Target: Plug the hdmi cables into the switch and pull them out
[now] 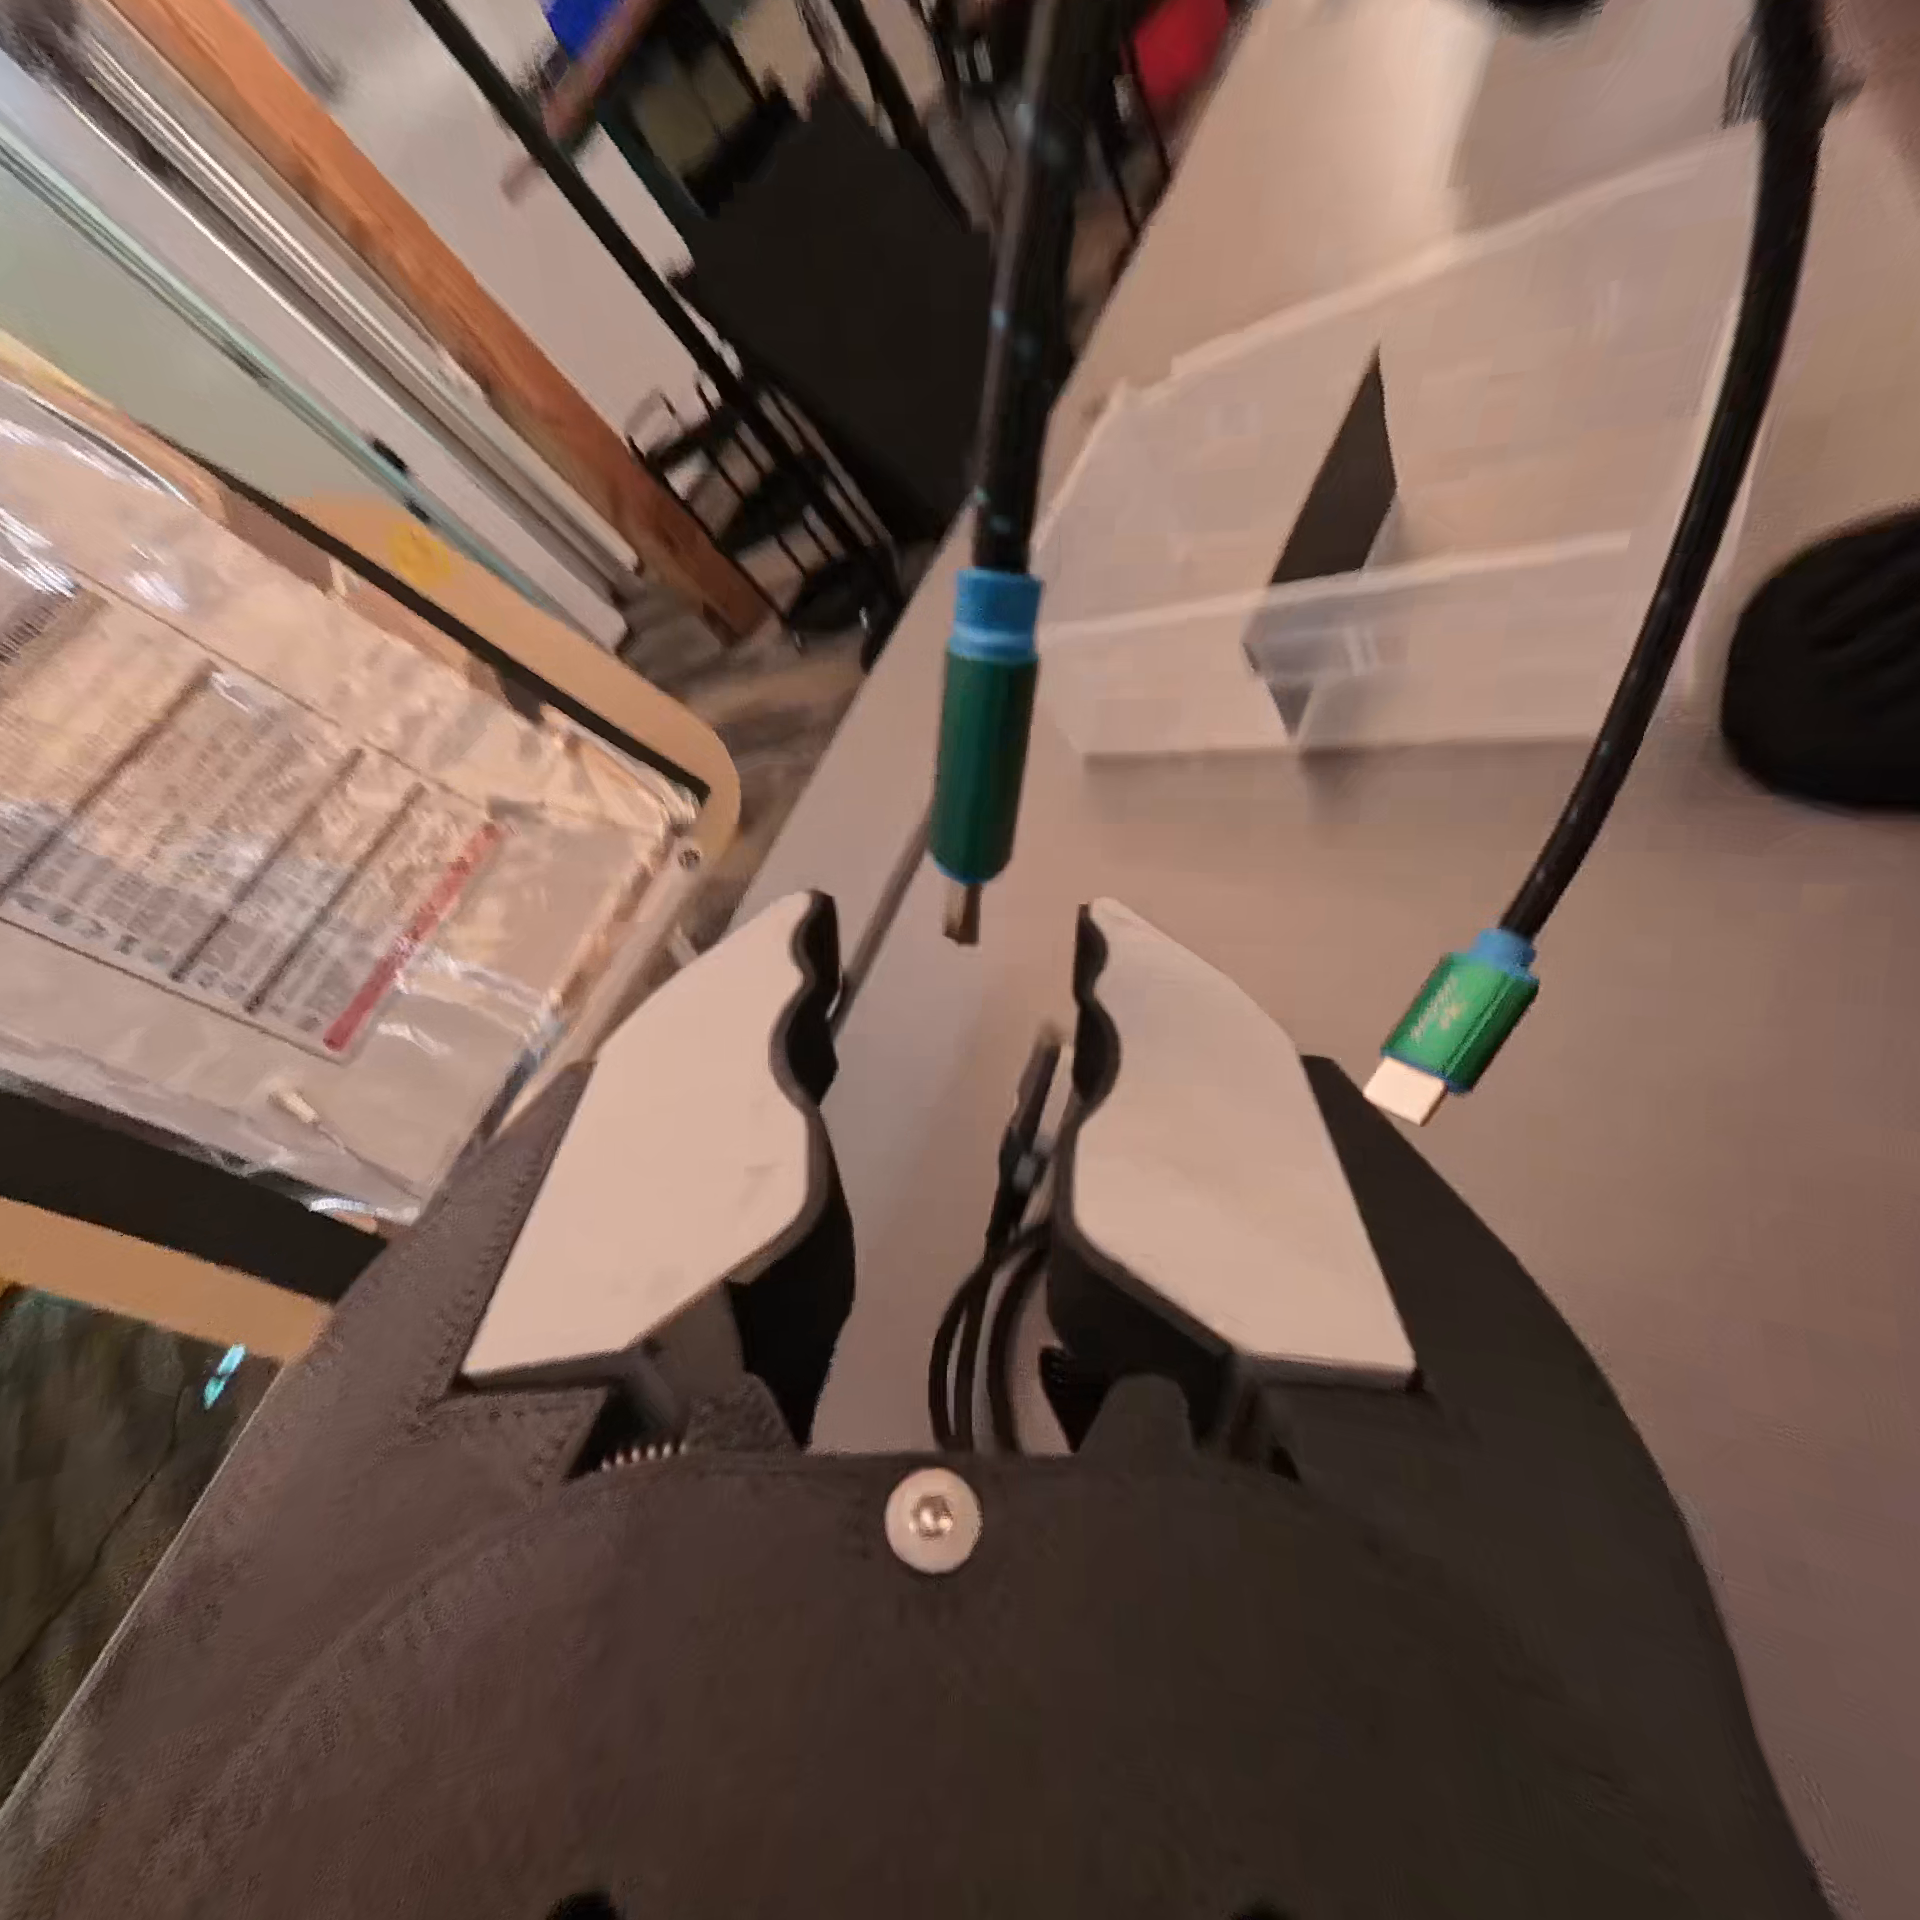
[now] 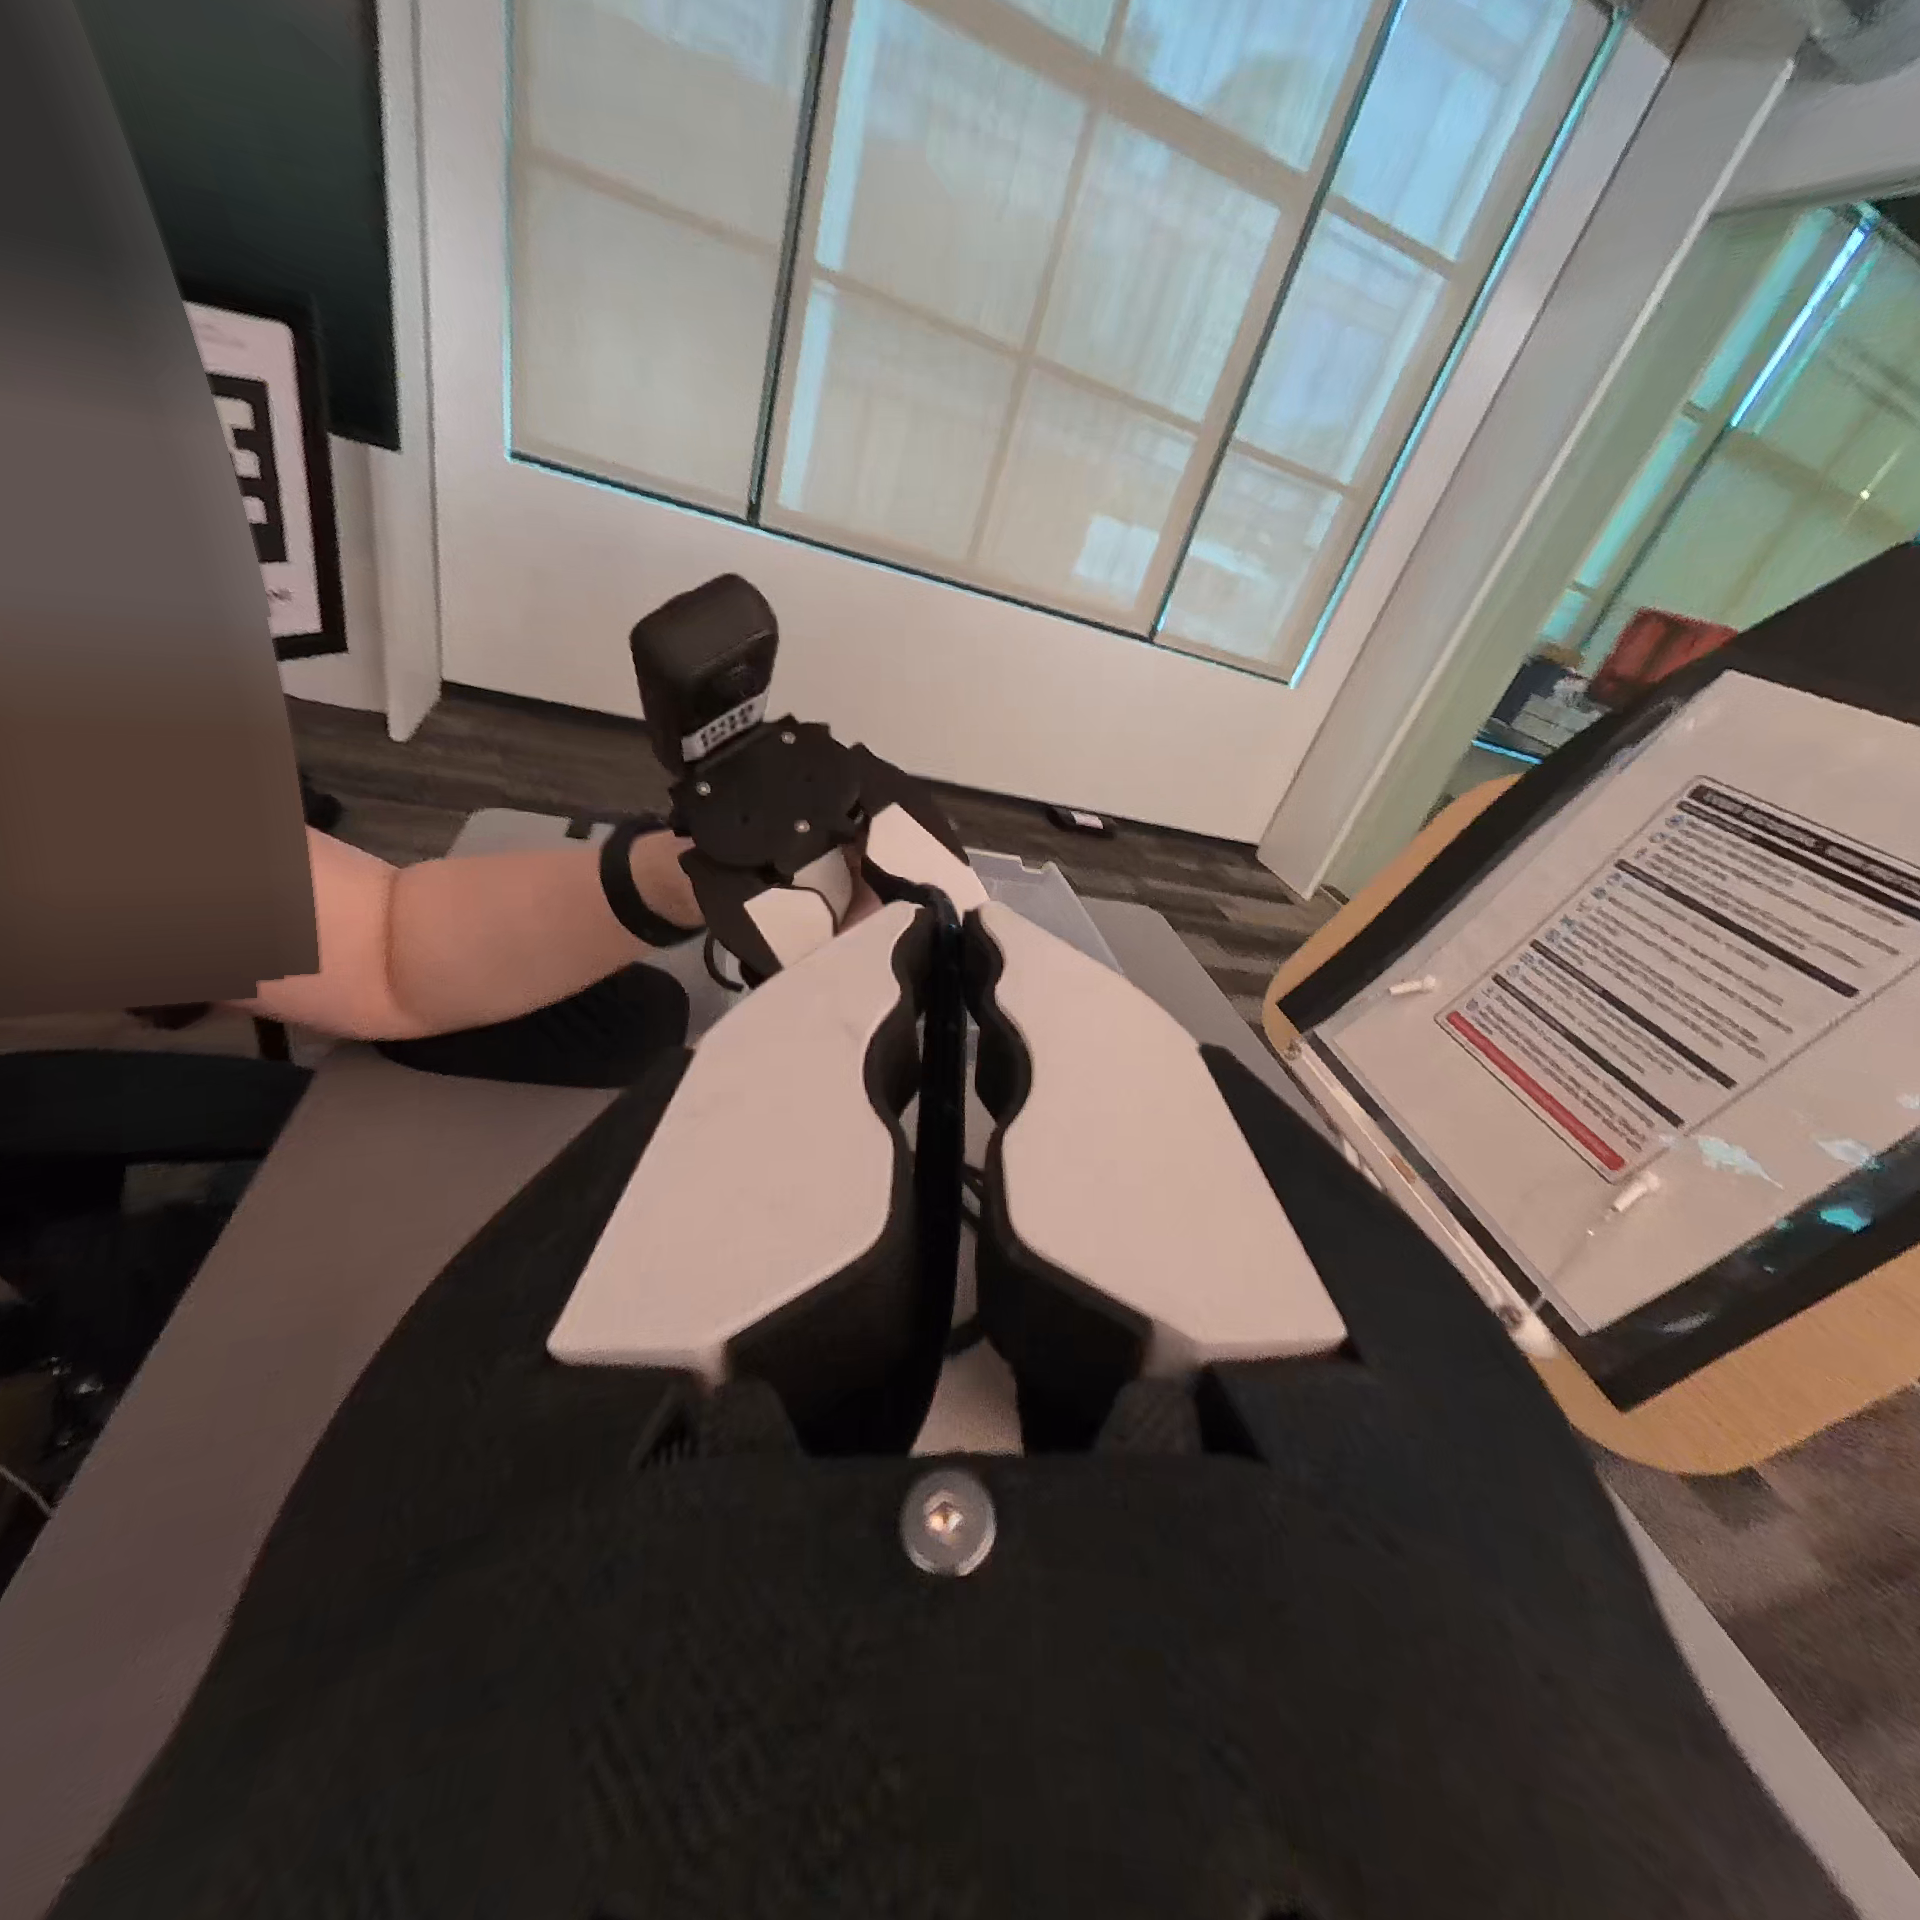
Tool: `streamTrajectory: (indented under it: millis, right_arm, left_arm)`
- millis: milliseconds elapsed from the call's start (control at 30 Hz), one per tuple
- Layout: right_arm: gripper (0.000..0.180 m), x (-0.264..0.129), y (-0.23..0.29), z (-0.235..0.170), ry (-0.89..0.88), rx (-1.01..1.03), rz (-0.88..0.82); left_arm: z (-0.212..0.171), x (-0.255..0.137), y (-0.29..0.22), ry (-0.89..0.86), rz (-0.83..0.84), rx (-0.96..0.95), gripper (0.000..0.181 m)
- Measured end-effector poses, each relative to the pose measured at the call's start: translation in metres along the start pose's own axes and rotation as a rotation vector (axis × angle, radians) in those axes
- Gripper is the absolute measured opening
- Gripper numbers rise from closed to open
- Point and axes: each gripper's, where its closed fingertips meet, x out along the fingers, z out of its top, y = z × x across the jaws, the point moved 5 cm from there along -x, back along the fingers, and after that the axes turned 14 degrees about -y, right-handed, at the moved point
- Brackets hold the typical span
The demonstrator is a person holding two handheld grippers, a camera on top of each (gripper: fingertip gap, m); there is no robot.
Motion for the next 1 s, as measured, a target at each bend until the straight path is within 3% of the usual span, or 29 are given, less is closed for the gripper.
streamTrajectory:
  millis: [67, 133, 167, 267, 400, 600, 900, 1000]
  right_arm:
    - [0.000, -0.003, -0.001, 0.005, -0.051, 0.015, 0.010]
    - [0.000, -0.007, -0.003, 0.009, -0.091, 0.053, 0.029]
    - [0.000, -0.007, -0.004, 0.007, -0.082, 0.061, 0.023]
    - [0.000, -0.004, -0.014, -0.014, 0.066, 0.044, -0.028]
    - [0.000, 0.007, -0.020, -0.043, 0.218, 0.018, -0.052]
    - [0.026, 0.015, -0.017, -0.067, 0.307, -0.299, -0.020]
    - [0.028, 0.022, -0.025, -0.084, 0.114, -0.559, -0.025]
    - [0.044, 0.041, -0.013, -0.093, 0.044, -0.589, -0.002]
  left_arm:
    - [0.008, -0.001, -0.005, -0.074, -0.023, -0.012, 0.037]
    - [0.007, 0.001, -0.008, -0.049, -0.036, 0.009, 0.047]
    - [0.005, 0.002, -0.010, -0.030, -0.038, 0.019, 0.040]
    - [-0.011, 0.012, -0.021, 0.050, -0.092, 0.049, 0.017]
    - [-0.032, 0.023, -0.025, 0.135, -0.096, 0.137, 0.011]
    - [-0.015, 0.008, -0.024, 0.056, -0.203, 0.039, 0.010]
    - [0.049, -0.030, -0.024, -0.218, -0.409, -0.277, 0.010]
    - [0.069, -0.044, -0.019, -0.335, -0.501, -0.452, 0.010]
